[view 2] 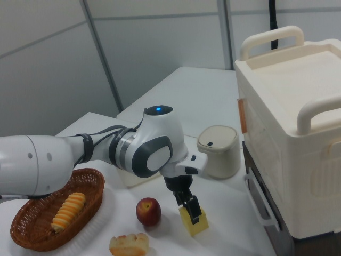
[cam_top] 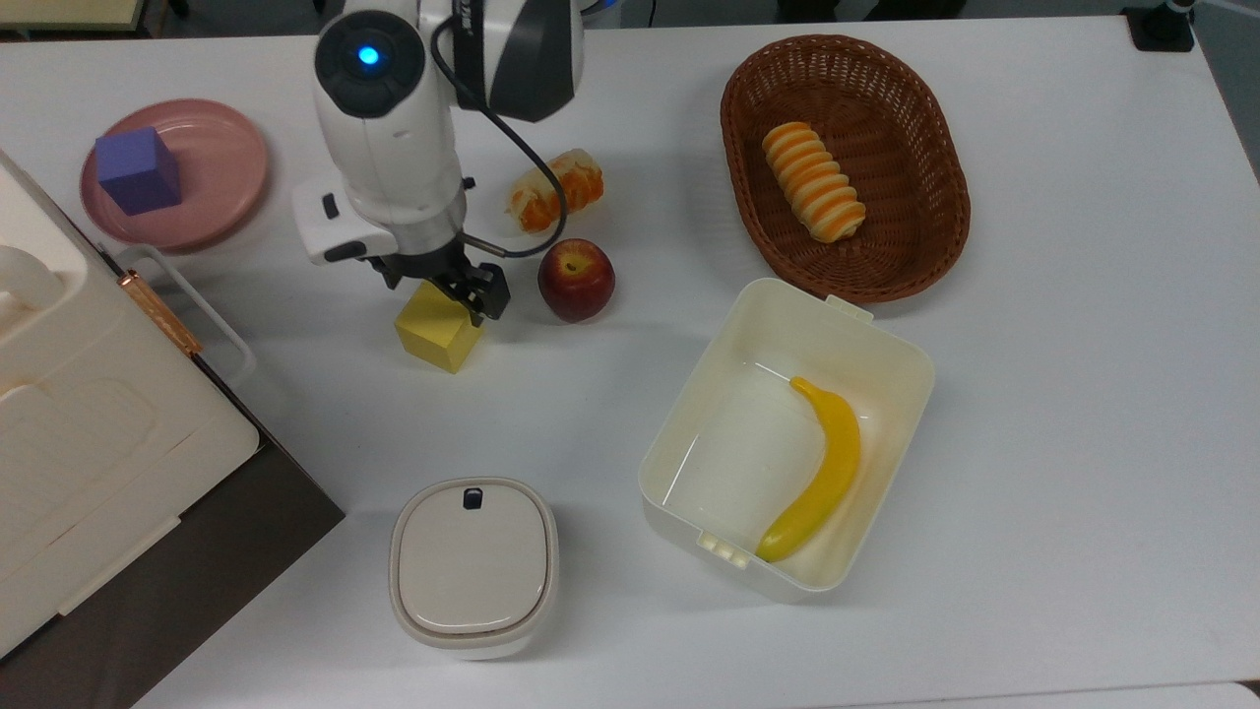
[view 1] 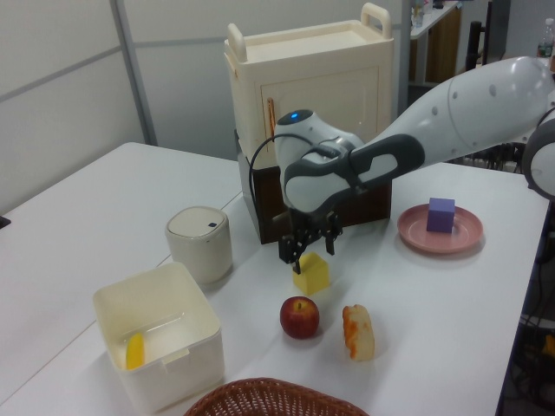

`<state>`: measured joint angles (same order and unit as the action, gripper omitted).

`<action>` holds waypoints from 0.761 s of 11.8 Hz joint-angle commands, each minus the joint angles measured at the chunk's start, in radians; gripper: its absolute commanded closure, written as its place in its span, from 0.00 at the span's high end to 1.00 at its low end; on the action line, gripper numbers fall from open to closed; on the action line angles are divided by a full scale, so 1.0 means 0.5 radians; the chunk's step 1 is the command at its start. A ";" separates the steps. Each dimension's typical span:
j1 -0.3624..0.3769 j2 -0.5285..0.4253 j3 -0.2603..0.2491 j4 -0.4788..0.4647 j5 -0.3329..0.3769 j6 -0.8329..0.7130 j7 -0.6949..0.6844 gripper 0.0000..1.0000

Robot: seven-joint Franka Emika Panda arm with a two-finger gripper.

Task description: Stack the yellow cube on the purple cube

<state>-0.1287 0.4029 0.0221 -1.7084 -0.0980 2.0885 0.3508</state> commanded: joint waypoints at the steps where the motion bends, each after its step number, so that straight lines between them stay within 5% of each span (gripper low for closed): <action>1: 0.049 0.065 -0.026 -0.022 0.009 0.145 0.062 1.00; 2: 0.049 0.102 -0.026 -0.019 0.006 0.182 0.062 1.00; 5: 0.040 0.121 -0.026 -0.025 -0.016 0.265 0.035 0.39; 9: -0.073 -0.075 -0.029 -0.132 -0.025 0.235 -0.329 0.36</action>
<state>-0.1255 0.4675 0.0155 -1.7059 -0.1027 2.2008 0.3101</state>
